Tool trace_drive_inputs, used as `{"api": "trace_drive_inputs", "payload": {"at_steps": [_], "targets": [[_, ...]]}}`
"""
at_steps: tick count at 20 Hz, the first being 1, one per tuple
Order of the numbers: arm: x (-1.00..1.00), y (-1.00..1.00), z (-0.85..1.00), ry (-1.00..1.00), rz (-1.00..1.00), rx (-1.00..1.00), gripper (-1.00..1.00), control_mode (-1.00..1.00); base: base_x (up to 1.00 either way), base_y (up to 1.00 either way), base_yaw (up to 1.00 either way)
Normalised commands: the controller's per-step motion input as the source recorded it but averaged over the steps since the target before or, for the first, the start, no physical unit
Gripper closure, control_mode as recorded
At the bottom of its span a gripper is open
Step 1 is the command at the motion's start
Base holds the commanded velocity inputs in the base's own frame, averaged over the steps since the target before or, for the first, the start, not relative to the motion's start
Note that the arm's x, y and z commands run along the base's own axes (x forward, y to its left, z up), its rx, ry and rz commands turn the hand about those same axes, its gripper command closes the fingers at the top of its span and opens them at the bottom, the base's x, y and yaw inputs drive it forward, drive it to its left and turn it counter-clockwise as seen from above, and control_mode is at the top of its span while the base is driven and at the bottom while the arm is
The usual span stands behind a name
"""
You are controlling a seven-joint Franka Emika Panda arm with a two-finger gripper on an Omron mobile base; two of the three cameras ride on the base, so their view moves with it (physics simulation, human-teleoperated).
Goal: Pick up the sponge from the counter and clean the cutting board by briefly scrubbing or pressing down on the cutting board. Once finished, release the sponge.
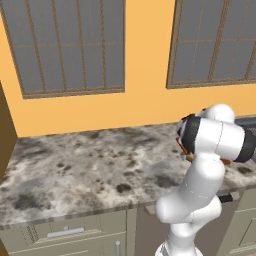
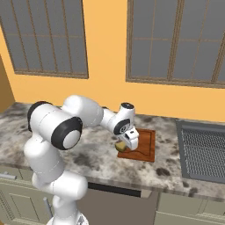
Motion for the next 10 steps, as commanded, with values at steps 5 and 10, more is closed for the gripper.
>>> {"api": "trace_drive_inputs", "payload": {"at_steps": [5,10], "targets": [[0.03,-0.05,-0.41,0.0,-0.03,0.0,1.0,-1.0,0.0,0.0,0.0],[0.0,-0.16,-0.3,0.0,0.0,0.0,1.0,-1.0,0.0,0.0,0.0]]}}
